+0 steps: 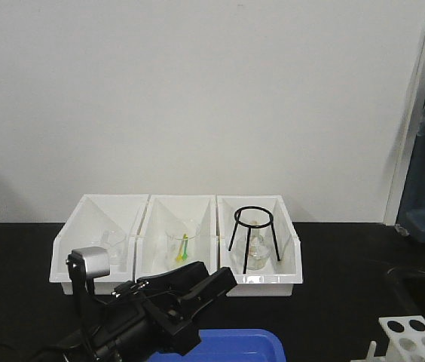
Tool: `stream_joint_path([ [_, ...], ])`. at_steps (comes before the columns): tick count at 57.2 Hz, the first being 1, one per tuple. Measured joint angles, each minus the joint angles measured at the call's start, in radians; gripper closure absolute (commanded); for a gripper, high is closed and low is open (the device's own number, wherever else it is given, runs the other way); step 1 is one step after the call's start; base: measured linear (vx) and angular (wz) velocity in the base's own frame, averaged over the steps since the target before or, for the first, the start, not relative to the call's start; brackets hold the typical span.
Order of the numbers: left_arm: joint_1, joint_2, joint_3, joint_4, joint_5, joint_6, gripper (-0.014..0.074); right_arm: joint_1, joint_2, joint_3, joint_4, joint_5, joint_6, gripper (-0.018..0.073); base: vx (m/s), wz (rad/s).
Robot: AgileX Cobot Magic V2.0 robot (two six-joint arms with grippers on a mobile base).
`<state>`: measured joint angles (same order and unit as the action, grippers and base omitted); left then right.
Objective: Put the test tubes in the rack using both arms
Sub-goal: 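Release the left gripper and carry the tube over the white rack, then lower the tube into a hole of the white rack with the right gripper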
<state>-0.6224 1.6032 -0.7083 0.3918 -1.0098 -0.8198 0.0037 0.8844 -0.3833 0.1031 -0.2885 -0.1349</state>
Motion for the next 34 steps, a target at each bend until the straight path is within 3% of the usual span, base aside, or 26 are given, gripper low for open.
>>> stream_joint_path([
  [4,0.000,0.000,0.000,0.000,0.000,0.000,0.0081,0.000,0.026,0.000,-0.124,-0.016,0.122,0.0567,0.00,0.00],
  [9,0.000,0.000,0.000,0.000,0.000,0.000,0.0081,0.000,0.052,0.009,-0.192,-0.027,0.191,0.0567,0.00,0.00],
  [34,0.000,0.000,0.000,0.000,0.001,0.000,0.0081,0.000,0.213,0.117,-0.203,-0.336,0.151,0.0567,0.00,0.00],
])
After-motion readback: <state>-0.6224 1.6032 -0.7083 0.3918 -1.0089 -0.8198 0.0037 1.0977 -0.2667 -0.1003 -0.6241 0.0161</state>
